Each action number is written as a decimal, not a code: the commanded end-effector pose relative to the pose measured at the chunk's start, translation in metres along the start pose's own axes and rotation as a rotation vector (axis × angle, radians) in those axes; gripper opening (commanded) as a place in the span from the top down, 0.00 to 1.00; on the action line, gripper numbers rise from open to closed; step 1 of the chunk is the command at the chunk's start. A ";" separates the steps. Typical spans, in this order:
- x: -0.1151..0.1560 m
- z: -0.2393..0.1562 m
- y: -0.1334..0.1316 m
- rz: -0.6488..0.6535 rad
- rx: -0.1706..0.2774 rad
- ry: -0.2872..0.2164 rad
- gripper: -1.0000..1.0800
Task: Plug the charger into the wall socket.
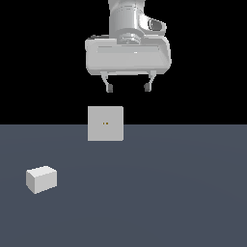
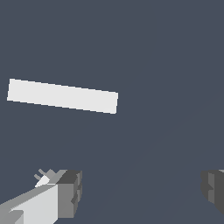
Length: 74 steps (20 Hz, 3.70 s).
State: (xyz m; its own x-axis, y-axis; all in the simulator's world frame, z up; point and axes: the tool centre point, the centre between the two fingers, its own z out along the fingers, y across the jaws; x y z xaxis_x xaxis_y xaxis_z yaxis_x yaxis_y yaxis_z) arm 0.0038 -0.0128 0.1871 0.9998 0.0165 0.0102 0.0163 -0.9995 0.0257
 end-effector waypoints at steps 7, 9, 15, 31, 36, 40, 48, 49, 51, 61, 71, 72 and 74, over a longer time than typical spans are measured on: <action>-0.002 0.005 -0.008 -0.037 0.003 0.003 0.04; -0.003 0.009 -0.014 -0.065 0.005 0.006 0.04; -0.012 0.027 -0.041 -0.200 0.015 0.018 0.04; -0.079 0.100 -0.134 -0.734 0.054 0.065 0.04; -0.095 0.113 -0.145 -0.827 0.061 0.073 0.04; -0.102 0.119 -0.149 -0.866 0.063 0.076 0.04; -0.104 0.124 -0.150 -0.869 0.064 0.075 0.04; -0.104 0.127 -0.150 -0.869 0.064 0.075 0.04; -0.104 0.134 -0.150 -0.871 0.063 0.075 0.04; -0.105 0.169 -0.151 -0.874 0.063 0.076 0.04; -0.105 0.170 -0.151 -0.875 0.063 0.076 1.00; -0.105 0.170 -0.151 -0.875 0.063 0.076 1.00; -0.105 0.170 -0.151 -0.875 0.063 0.076 1.00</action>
State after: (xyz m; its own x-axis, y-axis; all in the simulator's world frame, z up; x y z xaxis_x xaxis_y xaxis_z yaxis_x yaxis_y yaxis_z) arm -0.1020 0.1314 0.0121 0.6257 0.7761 0.0787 0.7785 -0.6277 0.0007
